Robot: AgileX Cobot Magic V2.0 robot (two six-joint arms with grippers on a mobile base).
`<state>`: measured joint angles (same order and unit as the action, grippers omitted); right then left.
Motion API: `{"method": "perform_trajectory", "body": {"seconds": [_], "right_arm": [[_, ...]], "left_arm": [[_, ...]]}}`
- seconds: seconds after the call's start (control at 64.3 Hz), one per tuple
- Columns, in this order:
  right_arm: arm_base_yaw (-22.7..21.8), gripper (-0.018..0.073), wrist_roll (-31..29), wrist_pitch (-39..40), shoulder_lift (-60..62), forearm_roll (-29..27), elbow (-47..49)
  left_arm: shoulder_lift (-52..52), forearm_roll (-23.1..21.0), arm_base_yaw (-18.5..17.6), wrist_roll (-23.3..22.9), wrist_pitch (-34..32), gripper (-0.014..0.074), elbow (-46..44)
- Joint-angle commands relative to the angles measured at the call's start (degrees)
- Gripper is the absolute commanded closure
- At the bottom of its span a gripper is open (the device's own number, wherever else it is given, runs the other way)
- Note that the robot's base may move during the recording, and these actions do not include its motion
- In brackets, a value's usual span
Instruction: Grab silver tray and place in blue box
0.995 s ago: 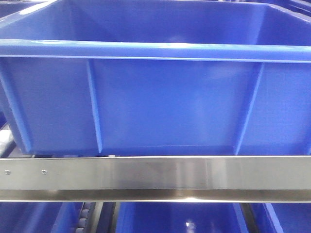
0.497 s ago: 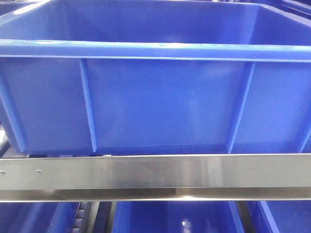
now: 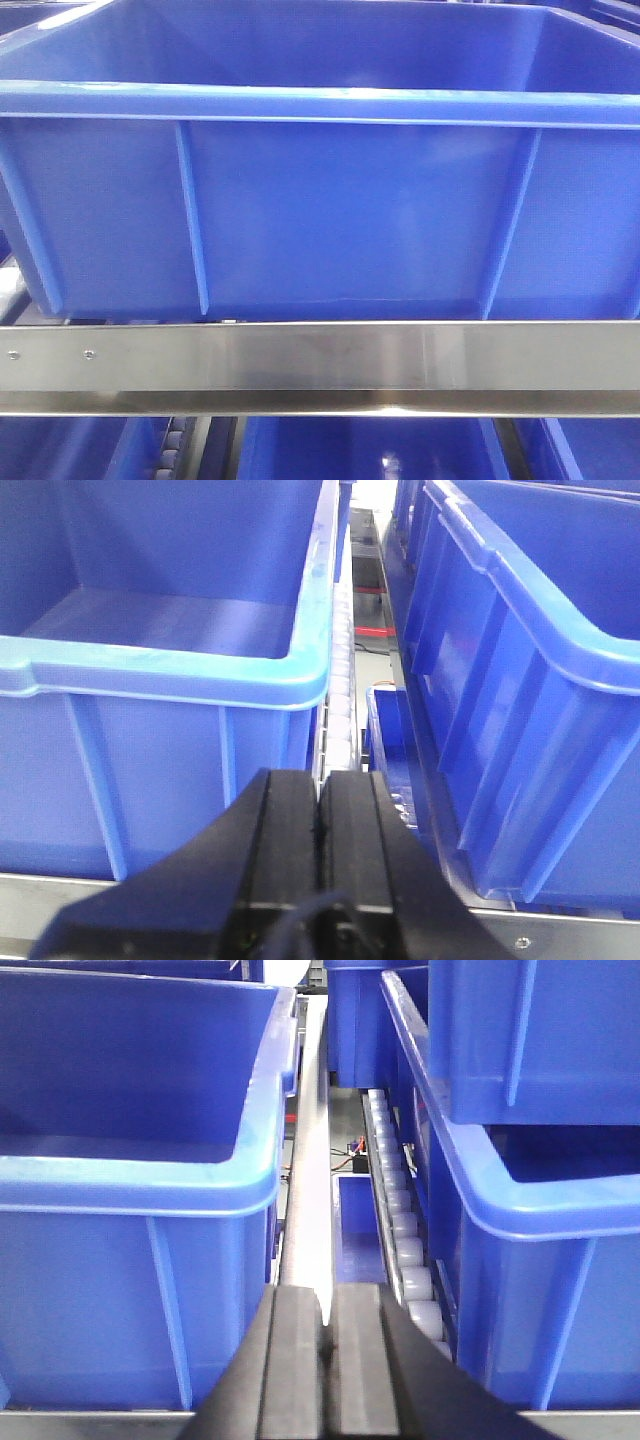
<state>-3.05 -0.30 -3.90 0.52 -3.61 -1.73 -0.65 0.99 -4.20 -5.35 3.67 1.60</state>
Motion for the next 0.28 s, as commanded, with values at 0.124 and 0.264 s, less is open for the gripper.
{"method": "perform_trajectory", "body": {"seconds": [0.124,0.264], "right_arm": [[-0.32,0.0503,-0.61,5.62,0.87,-0.06,-0.17],[-0.32,0.0503,-0.61,5.62,0.87,-0.06,-0.17]], "left_arm": [[-0.90,-0.27,0.02,0.12,-5.32,0.0701,-0.11],[-0.90,-0.27,0.02,0.12,-5.32,0.0701,-0.11]]}}
